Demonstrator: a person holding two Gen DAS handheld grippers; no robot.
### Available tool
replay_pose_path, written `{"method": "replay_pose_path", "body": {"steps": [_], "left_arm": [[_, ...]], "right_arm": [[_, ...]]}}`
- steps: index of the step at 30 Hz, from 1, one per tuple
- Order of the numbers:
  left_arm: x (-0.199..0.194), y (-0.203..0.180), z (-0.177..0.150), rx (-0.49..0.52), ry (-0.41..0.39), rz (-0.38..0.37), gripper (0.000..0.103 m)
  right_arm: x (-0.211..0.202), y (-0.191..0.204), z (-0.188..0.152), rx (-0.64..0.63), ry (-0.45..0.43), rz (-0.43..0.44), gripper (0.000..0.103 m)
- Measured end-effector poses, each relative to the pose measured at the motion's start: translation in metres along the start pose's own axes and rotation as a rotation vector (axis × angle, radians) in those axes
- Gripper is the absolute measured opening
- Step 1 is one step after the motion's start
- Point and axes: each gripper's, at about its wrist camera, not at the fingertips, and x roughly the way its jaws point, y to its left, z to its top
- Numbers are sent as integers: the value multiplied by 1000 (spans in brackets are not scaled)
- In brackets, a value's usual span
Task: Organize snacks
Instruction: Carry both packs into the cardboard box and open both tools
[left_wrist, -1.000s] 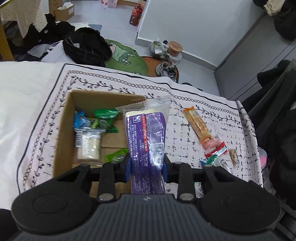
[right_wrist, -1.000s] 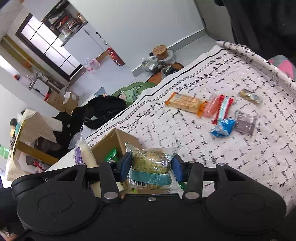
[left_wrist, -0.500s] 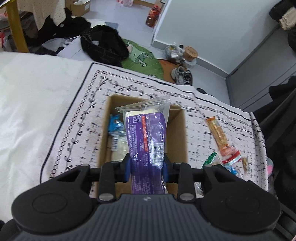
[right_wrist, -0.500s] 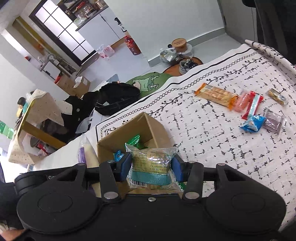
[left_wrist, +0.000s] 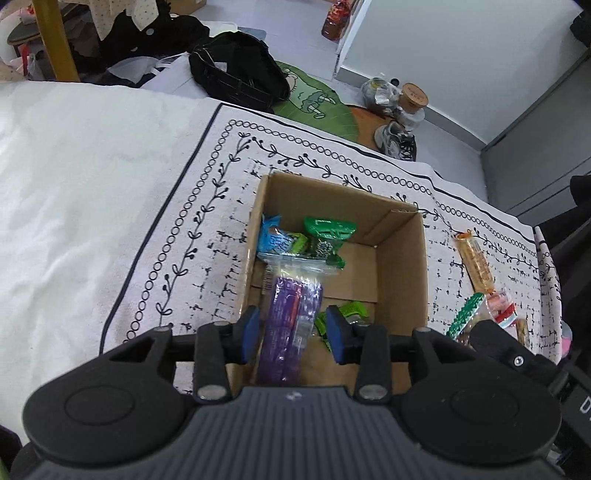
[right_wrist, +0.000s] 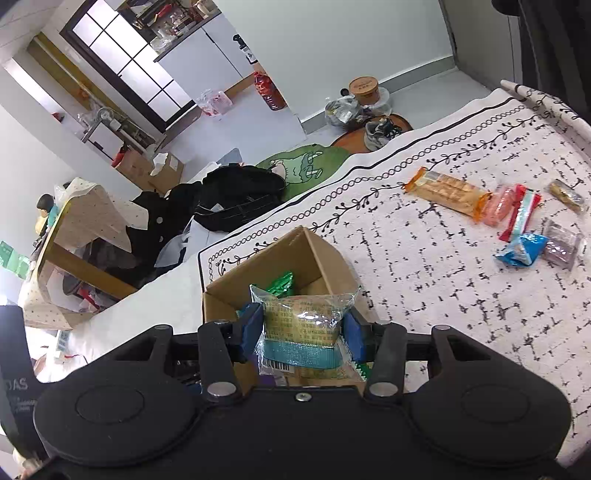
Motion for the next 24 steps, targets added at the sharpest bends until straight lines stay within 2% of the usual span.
{"method": "replay_pose_path", "body": {"steps": [2, 6, 8, 9, 10, 16, 24], "left_arm": [[-2, 3, 0, 0, -3, 1, 48], [-6, 8, 2, -7, -11, 9, 57], [-8, 12, 4, -15, -14, 17, 64], [-8, 13, 6, -23, -14, 23, 65], [-8, 14, 7, -32, -14, 26, 67], [-7, 13, 4, -44, -1, 21, 78], [-5, -8, -9, 3, 18, 21, 80]], "right_arm": [[3, 3, 2, -2, 1, 11, 46], [6, 12, 4, -10, 12, 33, 51], [7, 14, 5, -1, 22, 58, 62], [7, 14, 4, -2, 21, 55, 72], [5, 13, 4, -7, 12, 47, 76], [-1, -6, 0, 19, 17, 12, 77], [-19, -35, -4, 28, 4, -36, 84]]}}
